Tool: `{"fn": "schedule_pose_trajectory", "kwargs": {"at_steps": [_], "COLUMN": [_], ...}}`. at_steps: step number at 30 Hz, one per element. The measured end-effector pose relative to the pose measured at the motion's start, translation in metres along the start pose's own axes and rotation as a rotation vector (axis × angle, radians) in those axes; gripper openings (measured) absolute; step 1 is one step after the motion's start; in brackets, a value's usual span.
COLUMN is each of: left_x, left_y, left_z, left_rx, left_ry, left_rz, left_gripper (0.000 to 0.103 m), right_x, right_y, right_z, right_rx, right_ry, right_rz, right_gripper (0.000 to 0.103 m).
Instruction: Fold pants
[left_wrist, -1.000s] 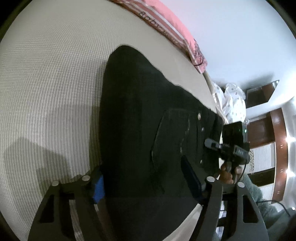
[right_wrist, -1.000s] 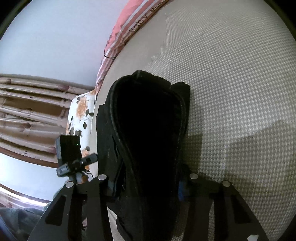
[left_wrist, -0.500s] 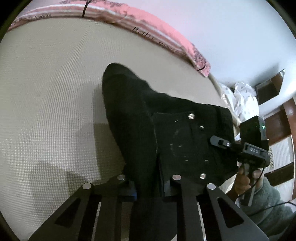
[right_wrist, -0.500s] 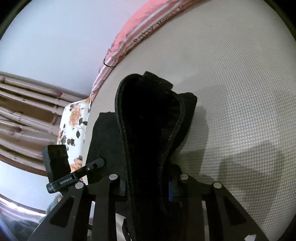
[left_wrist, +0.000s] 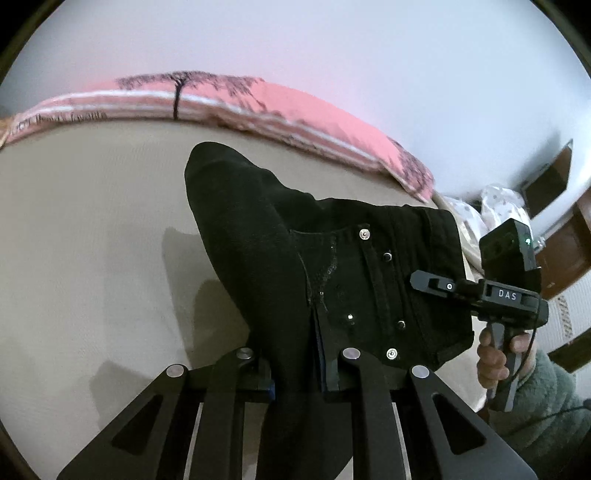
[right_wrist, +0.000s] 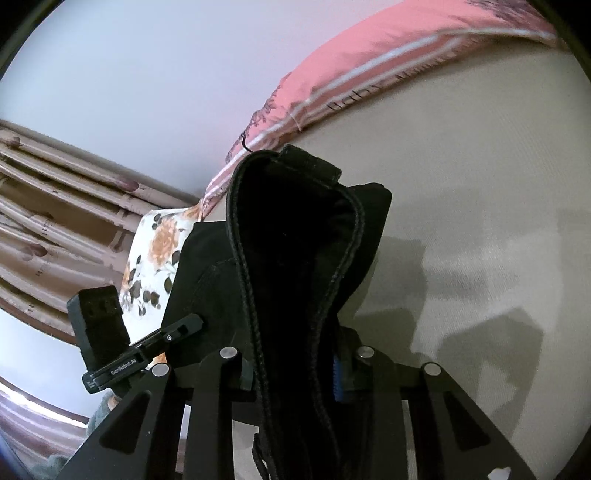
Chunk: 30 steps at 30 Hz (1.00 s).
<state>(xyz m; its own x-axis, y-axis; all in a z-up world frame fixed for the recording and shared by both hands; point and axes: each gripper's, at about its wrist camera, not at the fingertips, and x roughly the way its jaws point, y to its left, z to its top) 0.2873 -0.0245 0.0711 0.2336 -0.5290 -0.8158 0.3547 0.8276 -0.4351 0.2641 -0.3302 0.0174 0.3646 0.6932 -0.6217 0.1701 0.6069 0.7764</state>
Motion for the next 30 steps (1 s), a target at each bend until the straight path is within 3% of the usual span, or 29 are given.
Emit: {"fn": "schedule_pose_trajectory", "kwargs": {"at_steps": [9, 15, 17, 19, 20, 21, 25, 30], "left_x": [0.025, 0.054, 0.067, 0.076, 0.077, 0.076, 0.07, 0.06], "left_y": [0.047, 0.071, 0.084, 0.095, 0.099, 0.099, 0.095, 0.082], "left_z": [0.055, 0.06, 0.054, 0.045, 0.039, 0.037, 0.025, -0.003], "left_rx": [-0.046, -0.049, -0.076, -0.117, -0.121, -0.112, -0.08, -0.029], "left_ry": [-0.007, 0.018, 0.04, 0.063, 0.061, 0.045, 0.031, -0.002], "left_rz": [0.023, 0.055, 0.097, 0.122, 0.131, 0.124, 0.153, 0.245], "left_gripper": [0.015, 0.016, 0.026, 0.048, 0.05, 0.051, 0.061, 0.07], "right_x": [0.04, 0.065, 0.076, 0.078, 0.078, 0.077, 0.068, 0.046], "right_y": [0.003, -0.016, -0.027, -0.036, -0.037, -0.035, -0.031, -0.029], "right_z": [0.058, 0.074, 0.073, 0.069, 0.066, 0.064, 0.047, 0.016], "right_rx": [-0.009, -0.022, -0.023, -0.026, -0.046, -0.066, -0.1, -0.114], "right_ry": [0.007, 0.015, 0.022, 0.016, 0.006, 0.0, -0.012, -0.056], "right_rz": [-0.024, -0.083, -0.154, -0.178, -0.193, -0.216, -0.274, -0.315], "right_gripper": [0.026, 0.026, 0.033, 0.041, 0.048, 0.05, 0.051, 0.052]}}
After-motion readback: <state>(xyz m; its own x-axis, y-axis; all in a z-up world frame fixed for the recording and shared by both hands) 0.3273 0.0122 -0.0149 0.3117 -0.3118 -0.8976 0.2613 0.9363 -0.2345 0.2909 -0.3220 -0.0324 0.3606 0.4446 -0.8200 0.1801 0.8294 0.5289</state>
